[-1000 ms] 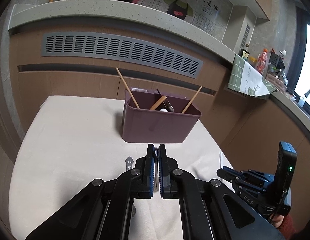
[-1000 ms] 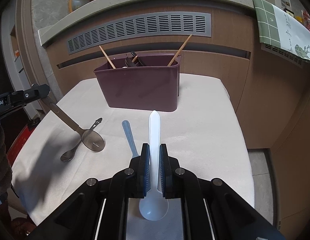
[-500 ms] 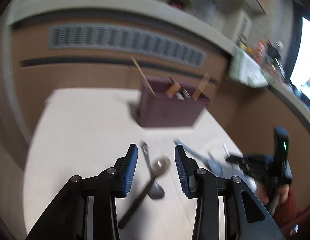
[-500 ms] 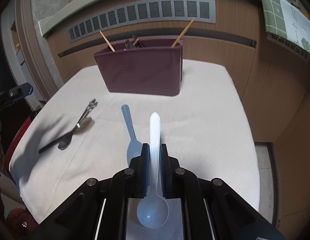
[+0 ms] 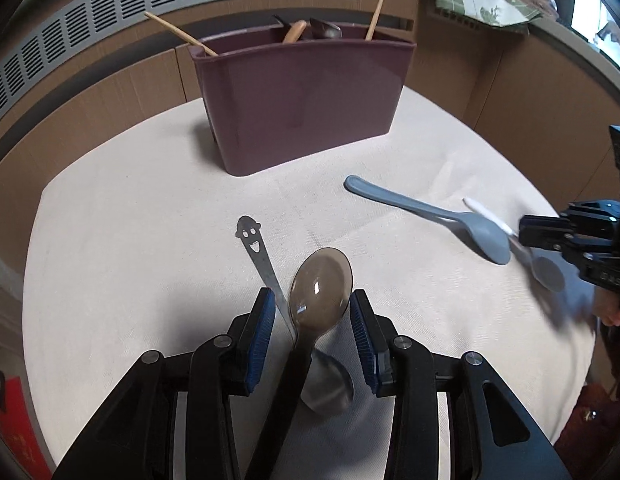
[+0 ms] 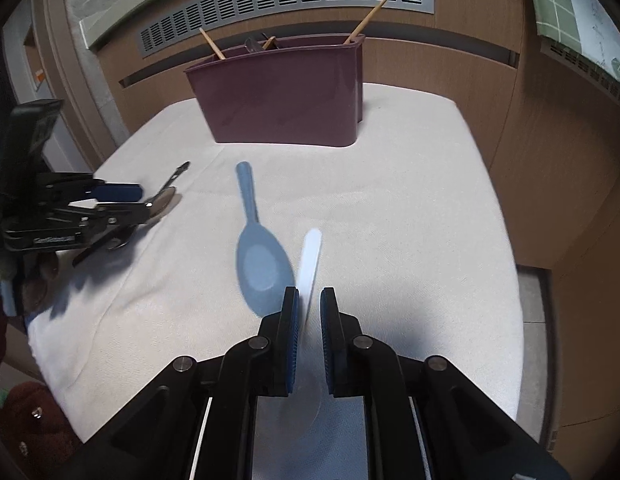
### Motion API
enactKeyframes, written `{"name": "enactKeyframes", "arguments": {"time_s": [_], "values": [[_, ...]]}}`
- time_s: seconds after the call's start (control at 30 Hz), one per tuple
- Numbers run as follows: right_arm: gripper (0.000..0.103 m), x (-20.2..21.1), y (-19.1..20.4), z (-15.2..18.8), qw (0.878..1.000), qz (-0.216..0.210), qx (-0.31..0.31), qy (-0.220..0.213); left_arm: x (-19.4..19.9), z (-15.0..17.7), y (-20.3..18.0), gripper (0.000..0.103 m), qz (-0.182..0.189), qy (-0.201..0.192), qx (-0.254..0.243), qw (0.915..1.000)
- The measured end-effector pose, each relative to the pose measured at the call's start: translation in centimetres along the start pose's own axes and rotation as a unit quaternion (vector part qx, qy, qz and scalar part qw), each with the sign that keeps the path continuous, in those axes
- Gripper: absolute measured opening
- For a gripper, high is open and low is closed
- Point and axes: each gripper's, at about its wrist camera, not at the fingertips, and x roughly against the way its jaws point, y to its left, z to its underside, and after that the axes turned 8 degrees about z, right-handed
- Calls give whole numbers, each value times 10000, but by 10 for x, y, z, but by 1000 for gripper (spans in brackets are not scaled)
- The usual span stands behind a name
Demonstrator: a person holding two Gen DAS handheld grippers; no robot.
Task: Organize utensils
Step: 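Lift both held spoons up toward the maroon caddy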
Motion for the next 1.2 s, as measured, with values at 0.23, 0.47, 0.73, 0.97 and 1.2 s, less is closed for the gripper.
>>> {"name": "enactKeyframes", "arguments": {"time_s": [0.23, 0.47, 0.73, 0.97, 1.2], "values": [[12, -14, -1, -13, 9996, 15, -69, 281, -5, 2, -14, 40, 196, 92, -114, 9997], [11, -29, 5, -26, 9989, 243, 17, 393, -2, 5, -21, 40, 163, 193, -318, 9992], [9, -18, 4, -22, 9992, 355, 37, 162, -3, -3, -11, 40, 295, 288, -240, 9989], [9, -16, 4, -21, 9987, 476, 85, 150, -13, -12, 0, 40, 376, 558, -189, 9976], [9, -23, -1, -16, 9976, 656, 93, 189, -4, -6, -3, 40, 780, 453, -132, 9958]]}}
